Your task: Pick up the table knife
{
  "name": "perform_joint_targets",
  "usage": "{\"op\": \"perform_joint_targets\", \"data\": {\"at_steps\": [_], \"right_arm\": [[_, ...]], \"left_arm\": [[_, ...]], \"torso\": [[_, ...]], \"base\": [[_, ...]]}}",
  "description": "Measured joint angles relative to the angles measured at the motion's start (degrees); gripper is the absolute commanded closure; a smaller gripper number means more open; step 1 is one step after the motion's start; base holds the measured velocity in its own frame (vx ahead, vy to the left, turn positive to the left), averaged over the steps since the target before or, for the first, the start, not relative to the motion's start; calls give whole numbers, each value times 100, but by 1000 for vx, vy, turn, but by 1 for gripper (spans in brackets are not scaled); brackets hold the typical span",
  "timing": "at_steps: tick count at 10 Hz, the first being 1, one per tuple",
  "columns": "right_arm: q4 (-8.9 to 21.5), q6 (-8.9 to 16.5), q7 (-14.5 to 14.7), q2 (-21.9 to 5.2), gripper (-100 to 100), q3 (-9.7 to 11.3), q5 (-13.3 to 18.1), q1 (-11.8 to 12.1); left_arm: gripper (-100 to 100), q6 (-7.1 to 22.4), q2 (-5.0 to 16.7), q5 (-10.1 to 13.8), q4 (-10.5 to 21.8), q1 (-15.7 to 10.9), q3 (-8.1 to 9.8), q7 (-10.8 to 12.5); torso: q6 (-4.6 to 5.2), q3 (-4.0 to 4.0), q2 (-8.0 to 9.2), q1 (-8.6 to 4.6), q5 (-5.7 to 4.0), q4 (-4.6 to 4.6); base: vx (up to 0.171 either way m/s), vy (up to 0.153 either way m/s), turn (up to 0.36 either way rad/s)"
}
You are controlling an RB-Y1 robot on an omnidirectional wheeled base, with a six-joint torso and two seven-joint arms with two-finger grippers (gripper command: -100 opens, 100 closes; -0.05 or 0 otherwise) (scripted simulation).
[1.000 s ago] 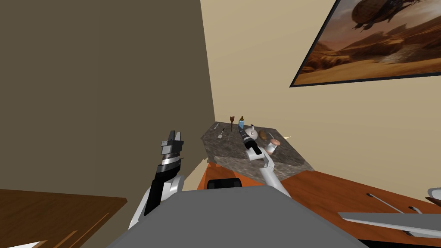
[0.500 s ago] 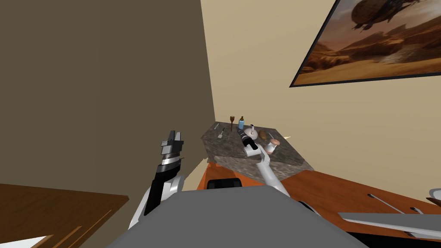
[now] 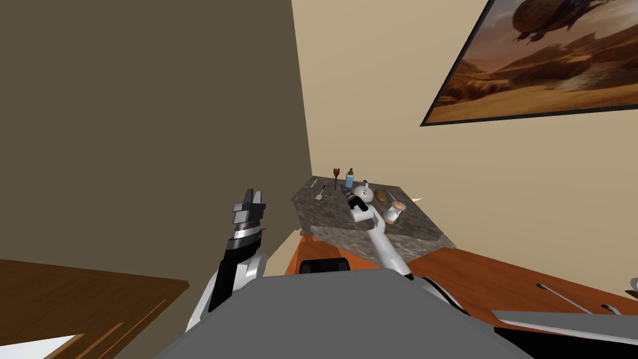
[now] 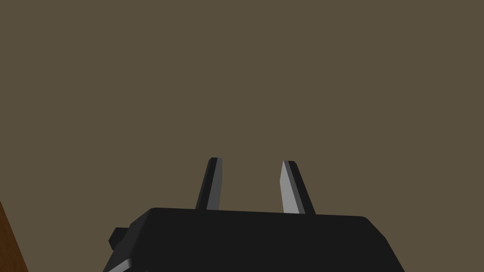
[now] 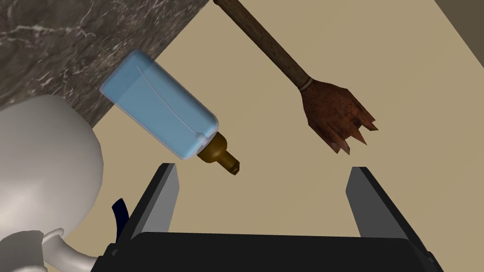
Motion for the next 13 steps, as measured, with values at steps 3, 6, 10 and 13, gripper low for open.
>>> {"op": "perform_joint_targets", "data": {"at_steps": [3,6,10,13], "right_arm": [[201,448,180,-22,-100,0,-23,-238],[634,877,403,-62,-100,-13,-60,-606],[1075,1559,708,-62,-100,-23,-48,-1052],[1500,1978,919,-103,-100,-38,-80,-1354]], "left_arm": [[0,0,0,0,0,0,0,0],[0,0,0,0,0,0,0,0],[0,0,0,0,0,0,0,0],[0,0,0,0,0,0,0,0]], "torso": [[1,0,0,0,0,0],[-1,-3,-5,3,1,-1],[-1,-5,-9,4,1,-1],[1,-5,-8,3,1,-2]], "base": [[4,3,19],[11,6,33],[20,9,41],[26,11,55]]}}
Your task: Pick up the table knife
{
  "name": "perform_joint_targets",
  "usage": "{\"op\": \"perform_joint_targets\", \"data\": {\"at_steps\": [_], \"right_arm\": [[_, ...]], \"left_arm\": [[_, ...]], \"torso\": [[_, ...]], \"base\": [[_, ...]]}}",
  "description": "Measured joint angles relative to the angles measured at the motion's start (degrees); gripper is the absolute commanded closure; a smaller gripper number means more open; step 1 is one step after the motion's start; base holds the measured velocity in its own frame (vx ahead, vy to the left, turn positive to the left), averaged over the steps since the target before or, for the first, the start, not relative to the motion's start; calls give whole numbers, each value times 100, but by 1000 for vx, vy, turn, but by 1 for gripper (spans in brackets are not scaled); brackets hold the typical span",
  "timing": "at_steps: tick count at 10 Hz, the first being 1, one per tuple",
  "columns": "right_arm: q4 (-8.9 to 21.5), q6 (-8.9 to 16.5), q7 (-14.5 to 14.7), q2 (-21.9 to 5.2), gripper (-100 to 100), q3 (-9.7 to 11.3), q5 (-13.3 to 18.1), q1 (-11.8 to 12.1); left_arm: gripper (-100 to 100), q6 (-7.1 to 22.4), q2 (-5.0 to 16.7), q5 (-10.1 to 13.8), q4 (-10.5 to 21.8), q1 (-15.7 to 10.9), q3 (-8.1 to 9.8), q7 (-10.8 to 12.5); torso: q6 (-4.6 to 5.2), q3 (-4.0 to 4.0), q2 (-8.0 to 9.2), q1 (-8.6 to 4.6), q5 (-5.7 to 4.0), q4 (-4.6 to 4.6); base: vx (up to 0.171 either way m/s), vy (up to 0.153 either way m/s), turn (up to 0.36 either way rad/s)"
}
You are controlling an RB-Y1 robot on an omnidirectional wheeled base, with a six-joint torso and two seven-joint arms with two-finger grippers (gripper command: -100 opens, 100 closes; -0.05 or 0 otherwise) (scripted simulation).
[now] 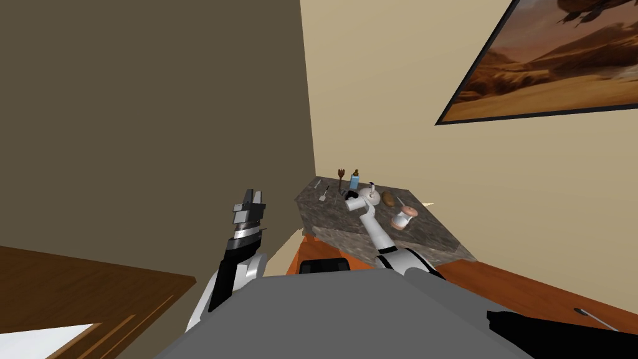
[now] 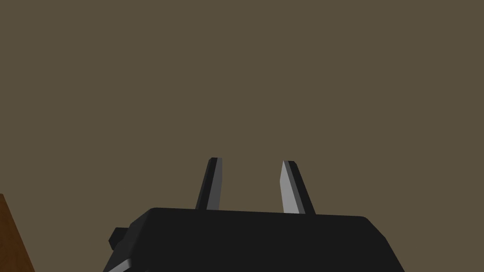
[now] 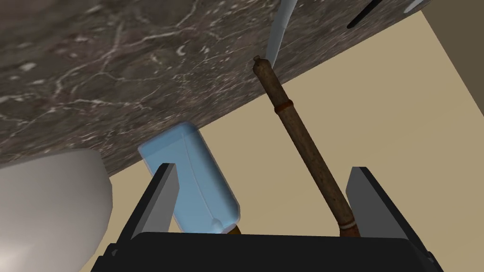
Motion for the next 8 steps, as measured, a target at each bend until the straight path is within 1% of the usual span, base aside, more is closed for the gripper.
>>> {"op": "perform_joint_targets", "data": {"at_steps": [1,2,3,4,6,8], "right_arm": [[180,146,90,-29,-100,-9,-27,-135],[225,310,150,-30,-100,-9,-23,-192],[350,490,230,-41,-100,-13,-26,-301],[432,610,283,-38,-100,-11,-15,-346],[689,879,413,-62,-100,-22,-25,-556],[1060,1182,576,-88,-100,-33,-19,-835]], "left_arm": [[0,0,0,0,0,0,0,0],[0,0,0,0,0,0,0,0],[0,0,0,0,0,0,0,0],[0,0,0,0,0,0,0,0],[0,0,0,0,0,0,0,0],[0,0,0,0,0,0,0,0]], "torso": [[-2,-1,-2,1,0,0],[0,0,1,2,0,0],[-1,-1,-2,3,1,0],[0,-1,-1,1,0,-1],[1,-1,-2,2,0,-1],[-2,-5,-9,7,2,-2]], "base": [[24,14,36],[32,16,65],[30,11,36],[34,14,67],[35,15,57],[49,20,72]]}}
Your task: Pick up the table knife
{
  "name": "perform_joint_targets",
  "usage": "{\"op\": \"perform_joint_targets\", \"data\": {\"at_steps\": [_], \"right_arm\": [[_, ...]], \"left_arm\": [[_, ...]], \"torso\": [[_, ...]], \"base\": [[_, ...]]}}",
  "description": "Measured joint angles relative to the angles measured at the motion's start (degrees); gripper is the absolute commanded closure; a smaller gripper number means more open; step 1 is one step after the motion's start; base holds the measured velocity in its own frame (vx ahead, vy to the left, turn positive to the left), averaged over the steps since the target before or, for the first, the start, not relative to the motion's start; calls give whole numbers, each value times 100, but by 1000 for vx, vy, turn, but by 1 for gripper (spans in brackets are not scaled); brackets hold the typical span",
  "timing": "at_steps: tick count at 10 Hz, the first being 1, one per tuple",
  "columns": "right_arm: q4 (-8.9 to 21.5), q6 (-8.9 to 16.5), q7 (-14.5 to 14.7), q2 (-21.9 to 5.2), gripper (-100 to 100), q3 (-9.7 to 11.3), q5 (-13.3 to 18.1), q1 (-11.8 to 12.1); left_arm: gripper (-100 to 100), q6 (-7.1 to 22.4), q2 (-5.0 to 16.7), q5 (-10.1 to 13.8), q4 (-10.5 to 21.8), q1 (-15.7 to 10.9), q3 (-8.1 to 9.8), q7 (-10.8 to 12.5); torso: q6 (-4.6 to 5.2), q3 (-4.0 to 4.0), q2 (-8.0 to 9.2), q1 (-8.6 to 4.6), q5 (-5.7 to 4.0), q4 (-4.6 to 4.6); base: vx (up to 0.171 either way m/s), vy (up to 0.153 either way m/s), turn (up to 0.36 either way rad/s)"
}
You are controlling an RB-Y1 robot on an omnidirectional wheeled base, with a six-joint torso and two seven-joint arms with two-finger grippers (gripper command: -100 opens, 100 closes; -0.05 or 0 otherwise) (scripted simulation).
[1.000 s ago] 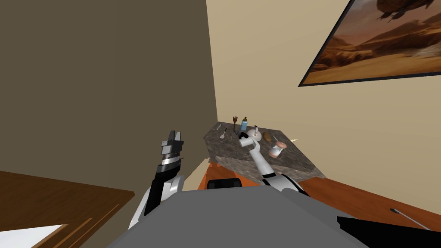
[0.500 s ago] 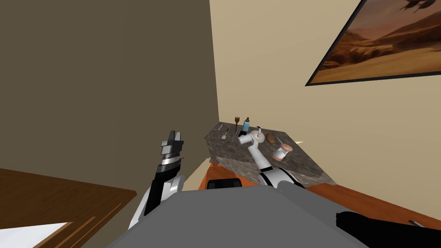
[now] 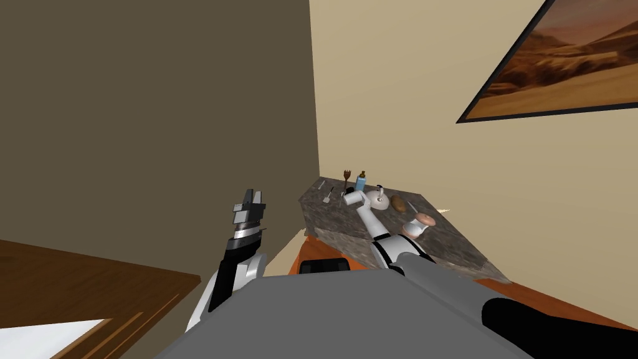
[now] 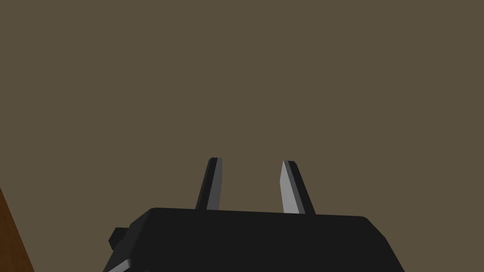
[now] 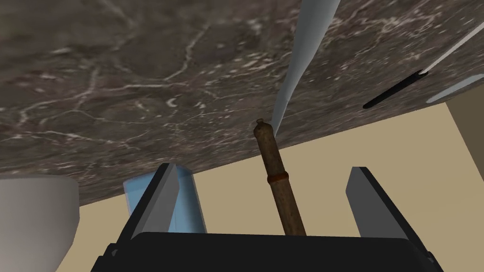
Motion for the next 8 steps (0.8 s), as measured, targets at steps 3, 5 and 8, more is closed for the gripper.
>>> {"op": "perform_joint_targets", "data": {"at_steps": [3,5,8], "right_arm": [[369,461,223,-58,-100,-15,-18,-269],[599,671,332,-87,-100,-22,-22,-415],[1075,1041,543,-159,-100,-41,-35,-725]], "left_arm": [[0,0,0,0,0,0,0,0],[0,0,0,0,0,0,0,0],[0,0,0,0,0,0,0,0]], "torso": [[1,-1,-1,-2,0,0],[2,2,4,-4,-1,0],[3,-1,-1,-4,-1,-1]], "base": [[46,15,63],[46,15,63],[55,15,75]]}}
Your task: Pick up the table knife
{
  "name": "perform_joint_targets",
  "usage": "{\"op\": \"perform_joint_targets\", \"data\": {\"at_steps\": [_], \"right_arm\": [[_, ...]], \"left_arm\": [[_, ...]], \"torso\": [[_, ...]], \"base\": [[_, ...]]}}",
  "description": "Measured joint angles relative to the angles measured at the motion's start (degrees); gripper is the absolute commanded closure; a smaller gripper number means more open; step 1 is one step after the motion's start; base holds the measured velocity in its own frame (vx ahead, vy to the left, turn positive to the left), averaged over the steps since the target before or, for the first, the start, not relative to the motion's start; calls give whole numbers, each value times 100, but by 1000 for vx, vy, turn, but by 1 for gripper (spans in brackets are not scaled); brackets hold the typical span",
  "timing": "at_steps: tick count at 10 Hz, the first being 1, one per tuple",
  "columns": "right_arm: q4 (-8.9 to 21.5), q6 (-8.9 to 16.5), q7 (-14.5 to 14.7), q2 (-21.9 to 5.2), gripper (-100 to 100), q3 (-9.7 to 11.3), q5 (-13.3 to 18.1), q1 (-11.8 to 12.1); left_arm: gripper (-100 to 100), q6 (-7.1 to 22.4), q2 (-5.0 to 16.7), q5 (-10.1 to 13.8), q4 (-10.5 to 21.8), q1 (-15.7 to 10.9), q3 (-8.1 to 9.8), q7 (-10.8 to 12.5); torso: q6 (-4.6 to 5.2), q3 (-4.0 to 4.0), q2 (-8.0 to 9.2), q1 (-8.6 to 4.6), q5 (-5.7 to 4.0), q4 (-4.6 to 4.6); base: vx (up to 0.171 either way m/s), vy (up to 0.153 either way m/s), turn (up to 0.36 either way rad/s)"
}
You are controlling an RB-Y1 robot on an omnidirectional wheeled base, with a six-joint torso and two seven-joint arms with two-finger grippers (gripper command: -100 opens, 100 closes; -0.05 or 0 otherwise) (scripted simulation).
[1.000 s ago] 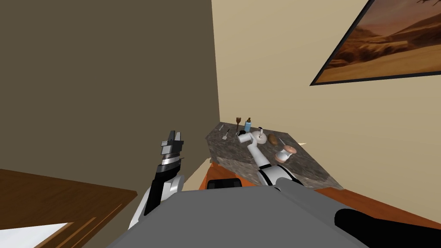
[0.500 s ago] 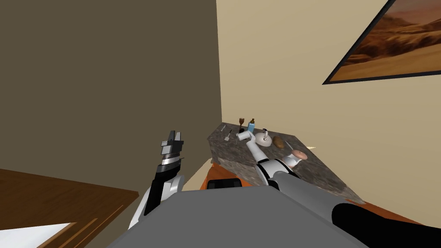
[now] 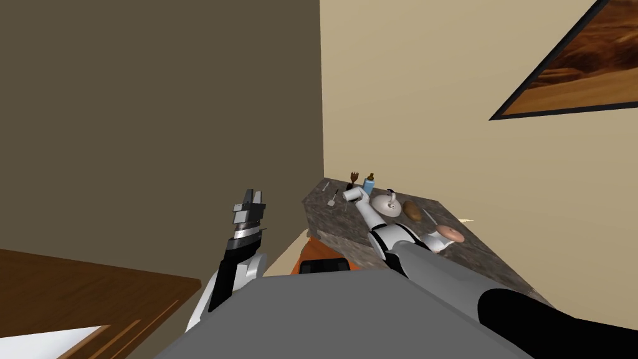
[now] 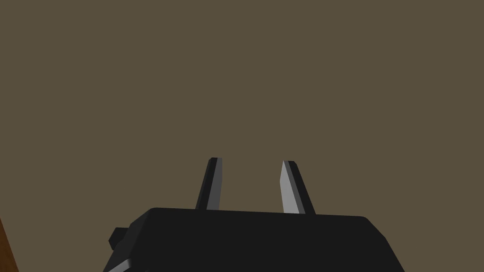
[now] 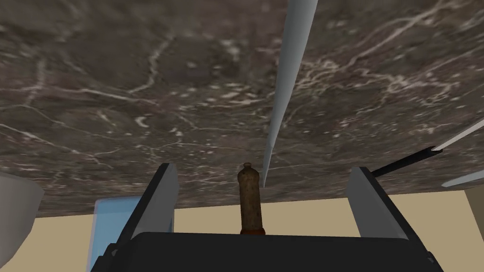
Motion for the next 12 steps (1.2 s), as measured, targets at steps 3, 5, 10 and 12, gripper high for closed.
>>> {"op": "perform_joint_targets", "data": {"at_steps": [3,5,10,12], "right_arm": [[179,247,134,-42,0,-10,-11,-127],[219,192,108,-39,-100,3,-2,-98],[327,1,34,-33,100,42,35,-5],[333,18,49,-42,100,52,50,-3]], "left_arm": [[0,0,0,0,0,0,0,0],[0,0,0,0,0,0,0,0],[0,0,0,0,0,0,0,0],[0,0,0,0,0,0,0,0]], "torso": [[2,7,13,-3,-1,2],[2,7,13,-13,-3,3],[-1,13,22,-7,-8,6],[0,18,27,-30,-26,9]], "base": [[20,7,23],[46,-25,32],[12,-4,6],[0,0,0]]}}
